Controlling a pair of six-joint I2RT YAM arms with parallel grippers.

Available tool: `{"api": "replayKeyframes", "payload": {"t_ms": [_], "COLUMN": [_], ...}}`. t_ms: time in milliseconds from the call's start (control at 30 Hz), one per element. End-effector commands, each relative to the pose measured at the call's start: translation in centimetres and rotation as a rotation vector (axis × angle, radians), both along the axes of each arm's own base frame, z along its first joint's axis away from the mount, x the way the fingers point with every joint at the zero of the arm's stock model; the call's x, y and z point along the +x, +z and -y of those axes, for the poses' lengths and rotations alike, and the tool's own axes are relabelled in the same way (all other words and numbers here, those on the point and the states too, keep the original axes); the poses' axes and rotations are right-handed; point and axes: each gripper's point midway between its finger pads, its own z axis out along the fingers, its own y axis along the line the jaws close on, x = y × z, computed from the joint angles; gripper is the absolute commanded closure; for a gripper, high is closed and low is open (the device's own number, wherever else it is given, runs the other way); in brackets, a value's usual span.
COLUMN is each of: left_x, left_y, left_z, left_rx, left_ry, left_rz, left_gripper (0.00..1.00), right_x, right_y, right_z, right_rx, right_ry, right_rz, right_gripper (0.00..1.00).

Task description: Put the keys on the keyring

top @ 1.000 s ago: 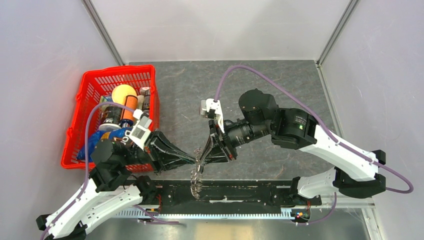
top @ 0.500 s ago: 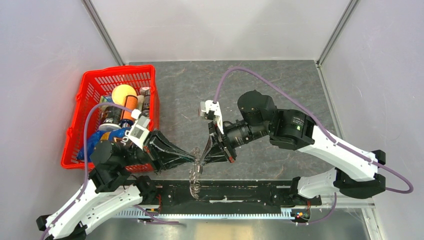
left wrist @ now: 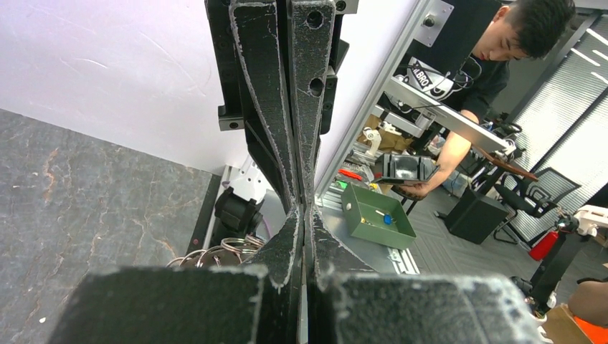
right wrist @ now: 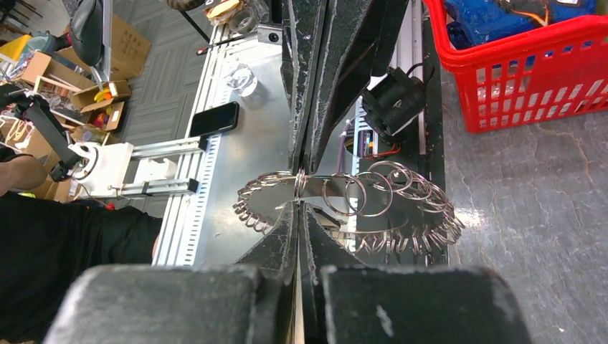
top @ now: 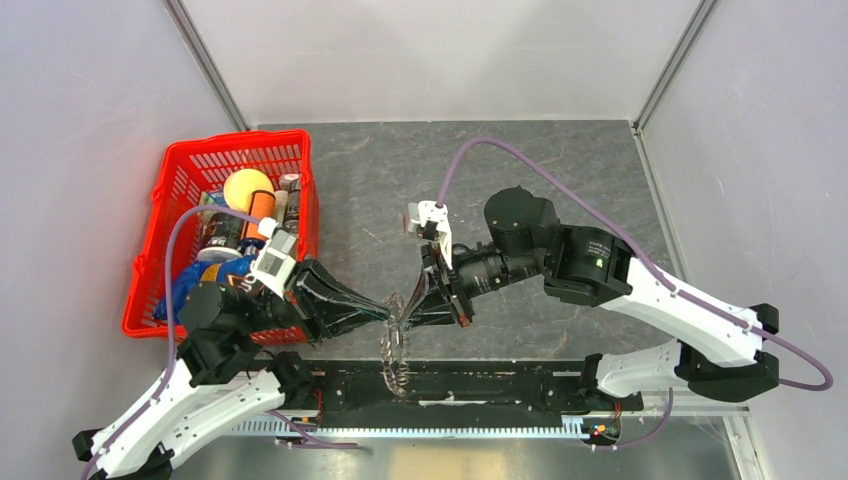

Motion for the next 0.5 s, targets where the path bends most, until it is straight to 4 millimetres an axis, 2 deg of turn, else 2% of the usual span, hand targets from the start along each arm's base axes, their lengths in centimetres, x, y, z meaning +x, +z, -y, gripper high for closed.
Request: {"api": "replayKeyframes", "payload": {"t_ms": [0, 67, 200, 467], "left_x": [0.2, 0.2, 0.2, 0.2], "left_y": [2.3, 2.4, 2.3, 2.3], "left_z": [-0.6, -0.7, -0.8, -0.8], "left_rx": [-0.087, -0.090, -0.091, -0.093], "left_ry": [0.040, 0.042, 0.041, 0.043], "left_rz": [0.040, 0.041, 0.041, 0.043], "left_gripper": [0.98, 0.98, 0.98, 0.98], "right_x": [-0.5, -0.4, -0.2, 0.7], "right_y": [1.1, 1.1, 2.2, 3.4], "right_z": [0.0, -0.1, 0.3, 0.5], "right_rx": [0.049, 0.049, 0.076, 0.110], "right_ry": [0.009, 0.002, -0.014, -0.071], "right_rz": [-0.004, 0.001, 0.019, 0.058], "right_gripper": [0.92, 0.81, 0.73, 0.68]}}
